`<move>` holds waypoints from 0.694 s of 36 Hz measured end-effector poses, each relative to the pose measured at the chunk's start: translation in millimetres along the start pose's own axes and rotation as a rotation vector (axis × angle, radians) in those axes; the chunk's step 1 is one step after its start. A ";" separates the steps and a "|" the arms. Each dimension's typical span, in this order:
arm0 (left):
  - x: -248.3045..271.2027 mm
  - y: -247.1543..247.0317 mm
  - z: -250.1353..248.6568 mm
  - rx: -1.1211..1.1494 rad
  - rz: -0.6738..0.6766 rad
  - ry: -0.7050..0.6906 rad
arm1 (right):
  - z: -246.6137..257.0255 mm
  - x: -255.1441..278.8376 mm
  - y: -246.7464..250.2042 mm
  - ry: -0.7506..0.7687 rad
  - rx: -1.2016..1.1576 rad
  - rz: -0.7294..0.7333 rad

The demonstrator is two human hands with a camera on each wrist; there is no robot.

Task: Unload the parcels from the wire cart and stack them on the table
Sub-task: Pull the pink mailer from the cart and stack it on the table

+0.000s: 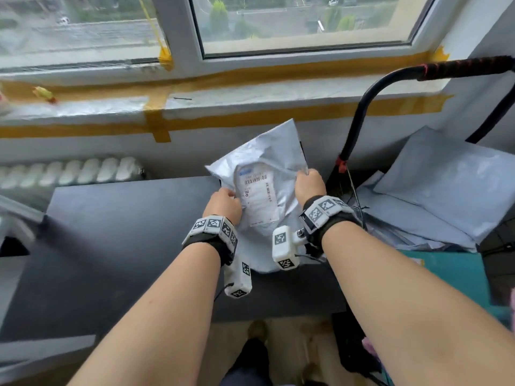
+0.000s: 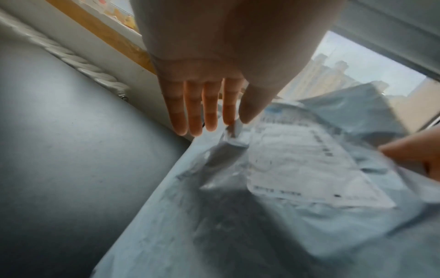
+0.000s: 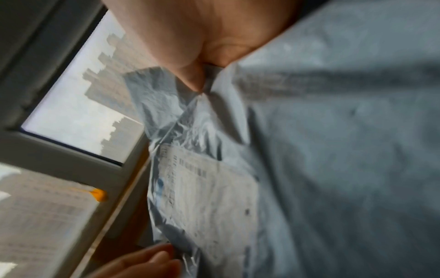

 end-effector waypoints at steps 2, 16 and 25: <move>-6.0 -9.5 6.2 -0.089 0.096 -0.011 | -15.3 -5.5 -12.7 -0.056 0.101 0.014; -35.1 -59.8 13.5 -0.619 0.266 -0.310 | -61.6 -10.8 -62.6 0.109 0.735 0.342; -46.5 -78.4 26.3 -0.629 0.309 -0.266 | -92.4 -12.2 -76.3 0.162 0.962 0.427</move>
Point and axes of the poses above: each hand's wrist, its own x-axis away from the middle knuckle, its own y-axis out of the back of the hand, z = x × y, the point moved 7 cm from there along -x, towards the middle knuckle, and after that the axes turned 3 degrees about z, right-handed, at the moved point
